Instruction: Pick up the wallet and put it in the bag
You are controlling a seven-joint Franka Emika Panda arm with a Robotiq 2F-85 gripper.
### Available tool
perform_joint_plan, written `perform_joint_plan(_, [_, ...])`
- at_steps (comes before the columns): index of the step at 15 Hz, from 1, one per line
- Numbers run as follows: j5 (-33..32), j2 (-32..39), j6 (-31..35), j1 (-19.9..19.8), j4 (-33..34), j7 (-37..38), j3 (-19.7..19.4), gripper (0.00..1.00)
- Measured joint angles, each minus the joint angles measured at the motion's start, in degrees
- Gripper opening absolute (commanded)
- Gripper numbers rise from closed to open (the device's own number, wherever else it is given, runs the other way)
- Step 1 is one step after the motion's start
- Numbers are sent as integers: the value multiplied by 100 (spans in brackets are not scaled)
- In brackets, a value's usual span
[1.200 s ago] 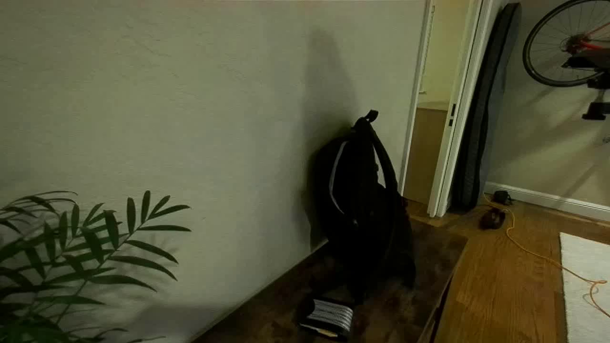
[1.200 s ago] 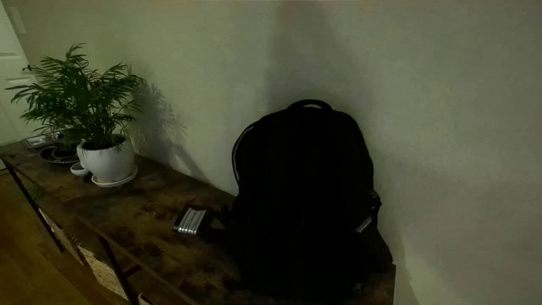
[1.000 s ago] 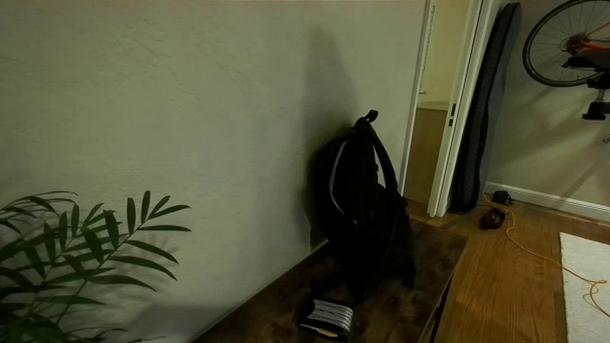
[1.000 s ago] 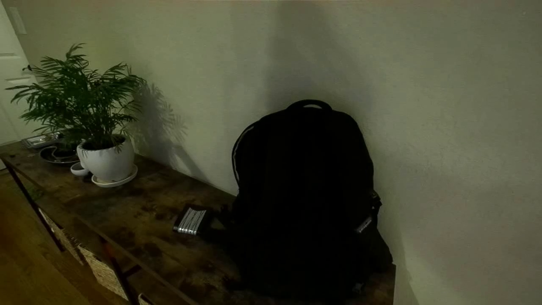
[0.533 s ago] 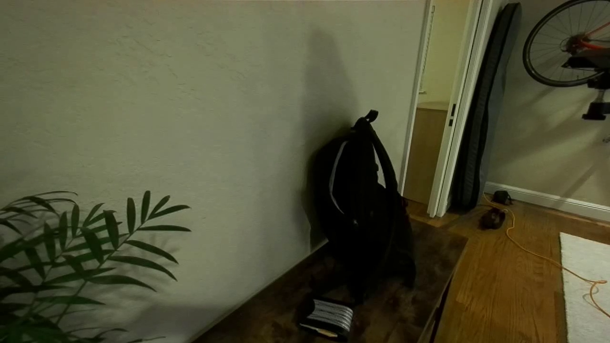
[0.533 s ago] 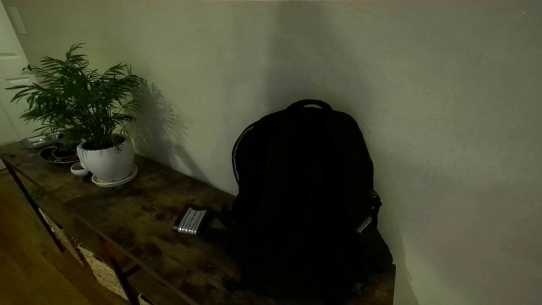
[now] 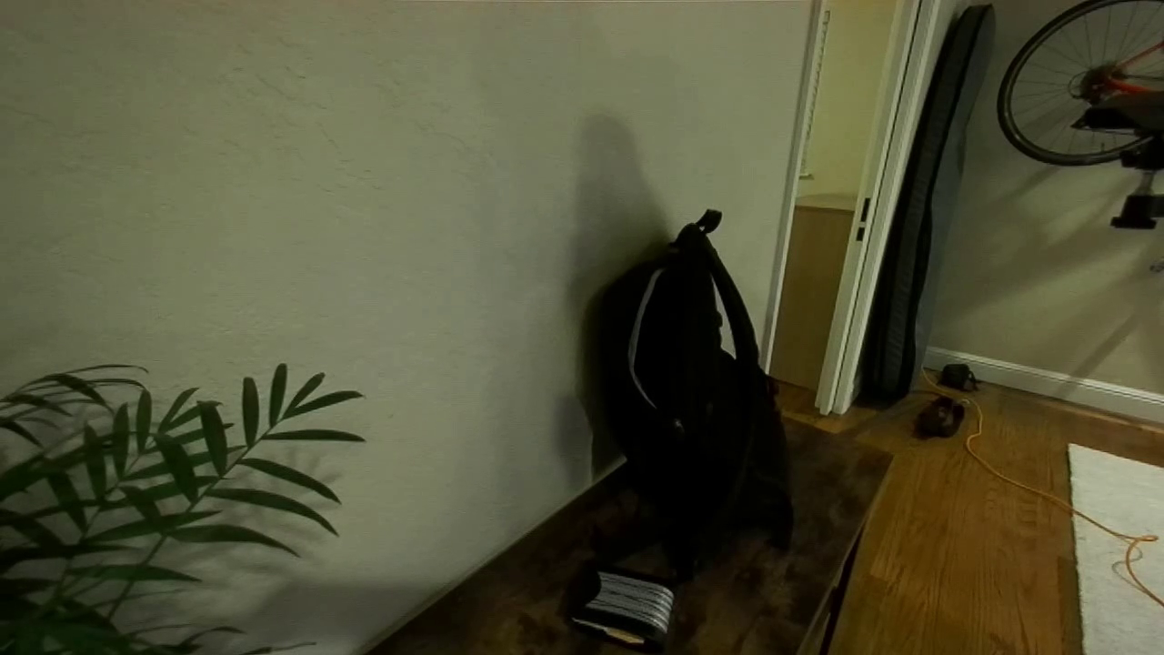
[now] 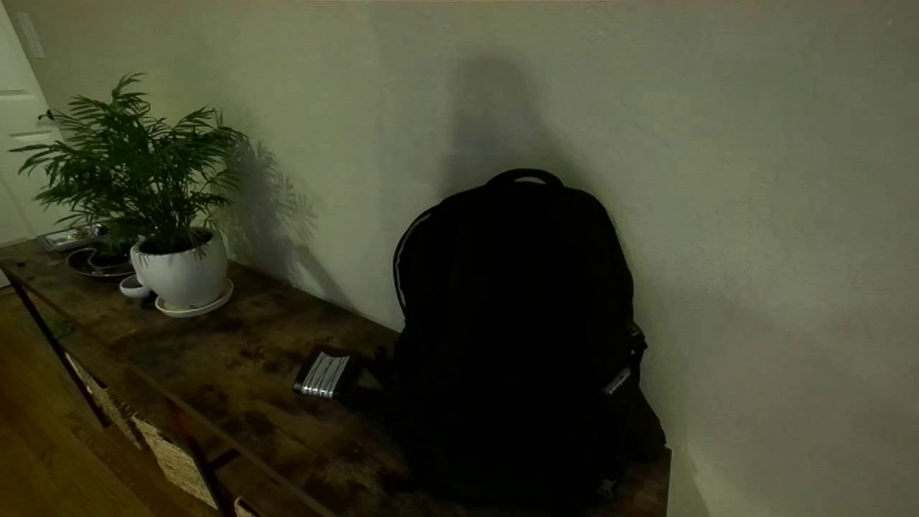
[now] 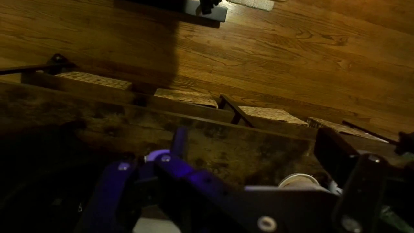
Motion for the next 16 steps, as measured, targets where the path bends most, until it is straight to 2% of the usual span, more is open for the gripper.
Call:
perform_joint_plan(5, [-419, 782, 1054, -96, -476, 0, 0, 100])
perform_joint_plan(8, [-480, 1011, 1159, -99, -473, 0, 0, 100])
perform_joint_plan(16, [-481, 1017, 1159, -97, -457, 0, 0, 100])
